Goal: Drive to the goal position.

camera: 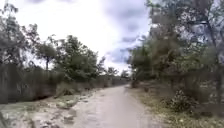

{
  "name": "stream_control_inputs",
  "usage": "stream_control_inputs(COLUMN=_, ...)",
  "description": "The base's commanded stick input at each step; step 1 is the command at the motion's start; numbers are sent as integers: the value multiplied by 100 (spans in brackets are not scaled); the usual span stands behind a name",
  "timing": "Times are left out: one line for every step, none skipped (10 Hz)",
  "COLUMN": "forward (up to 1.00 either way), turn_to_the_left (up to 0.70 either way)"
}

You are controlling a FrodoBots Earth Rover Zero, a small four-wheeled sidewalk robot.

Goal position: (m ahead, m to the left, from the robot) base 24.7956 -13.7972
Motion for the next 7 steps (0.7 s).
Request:
stream_control_inputs(forward=85, turn_to_the_left=0)
stream_control_inputs(forward=85, turn_to_the_left=0)
stream_control_inputs(forward=85, turn_to_the_left=0)
stream_control_inputs(forward=85, turn_to_the_left=0)
stream_control_inputs(forward=85, turn_to_the_left=9)
stream_control_inputs(forward=85, turn_to_the_left=30)
stream_control_inputs(forward=85, turn_to_the_left=0)
